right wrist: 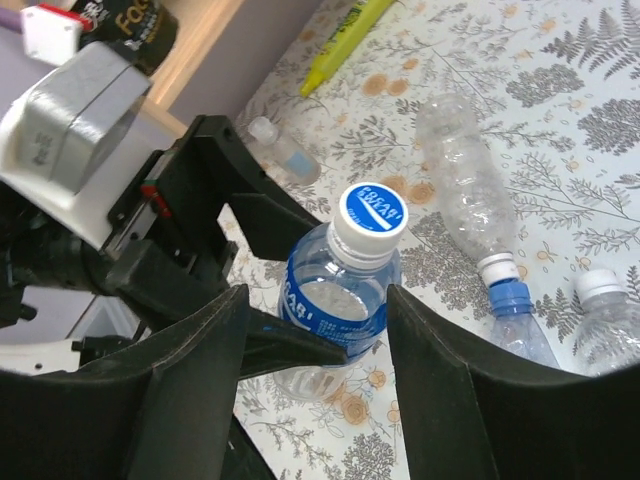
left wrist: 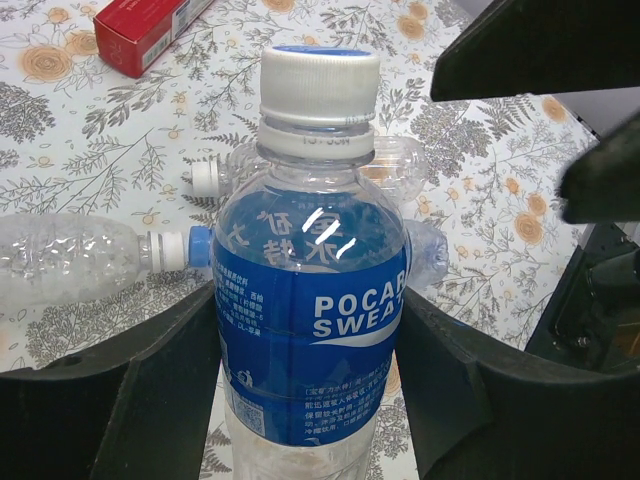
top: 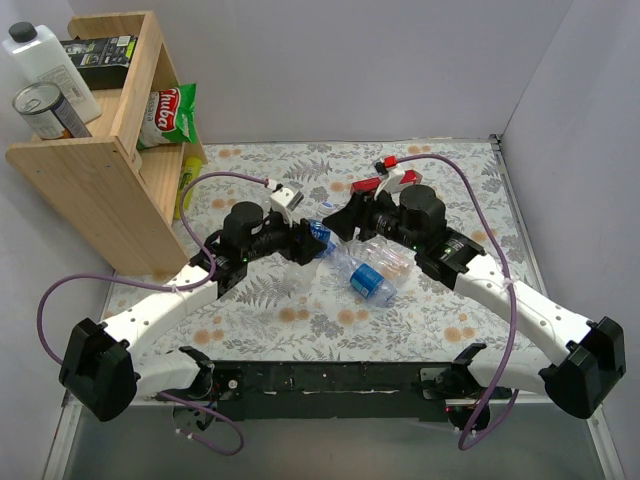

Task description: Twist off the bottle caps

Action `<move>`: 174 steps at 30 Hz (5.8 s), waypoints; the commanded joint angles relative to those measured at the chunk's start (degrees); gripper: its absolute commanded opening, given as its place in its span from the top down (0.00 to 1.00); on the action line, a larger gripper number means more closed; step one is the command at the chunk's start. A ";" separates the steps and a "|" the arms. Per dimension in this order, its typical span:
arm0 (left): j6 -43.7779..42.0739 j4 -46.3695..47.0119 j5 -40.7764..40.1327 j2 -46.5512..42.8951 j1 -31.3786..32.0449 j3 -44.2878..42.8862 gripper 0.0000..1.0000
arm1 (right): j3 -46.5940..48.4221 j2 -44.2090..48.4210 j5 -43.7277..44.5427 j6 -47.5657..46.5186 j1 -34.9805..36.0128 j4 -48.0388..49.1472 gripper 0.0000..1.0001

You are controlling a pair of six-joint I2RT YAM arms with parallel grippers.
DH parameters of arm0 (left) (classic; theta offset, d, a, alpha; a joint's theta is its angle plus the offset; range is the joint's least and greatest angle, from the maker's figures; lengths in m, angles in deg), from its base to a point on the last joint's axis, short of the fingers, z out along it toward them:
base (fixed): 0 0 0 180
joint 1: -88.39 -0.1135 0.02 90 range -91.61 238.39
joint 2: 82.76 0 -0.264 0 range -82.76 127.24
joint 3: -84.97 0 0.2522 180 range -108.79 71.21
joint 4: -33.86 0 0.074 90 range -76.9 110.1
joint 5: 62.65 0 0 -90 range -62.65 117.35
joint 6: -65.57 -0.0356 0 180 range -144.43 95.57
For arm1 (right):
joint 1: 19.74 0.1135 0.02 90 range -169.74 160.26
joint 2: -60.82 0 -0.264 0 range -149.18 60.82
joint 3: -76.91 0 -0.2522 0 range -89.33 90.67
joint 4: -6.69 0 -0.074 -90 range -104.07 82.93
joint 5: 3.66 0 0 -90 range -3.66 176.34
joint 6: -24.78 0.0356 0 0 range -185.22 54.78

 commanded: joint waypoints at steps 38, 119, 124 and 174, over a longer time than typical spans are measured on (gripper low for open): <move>-4.30 -0.60 -3.70 0.17 5.45 -2.61 0.97 | 6.09 -8.64 6.34 3.84 1.29 2.29 0.52; -4.21 0.72 4.56 -1.41 2.55 -1.90 0.96 | 3.72 -2.05 2.12 -0.03 0.67 2.90 0.42; -4.65 0.37 3.94 -1.33 3.34 -1.99 0.96 | 3.63 -3.02 0.81 0.50 0.67 3.60 0.57; 0.18 -3.76 -8.19 2.89 -4.21 -3.22 0.97 | -7.09 7.35 1.51 -13.74 -5.84 -5.01 0.31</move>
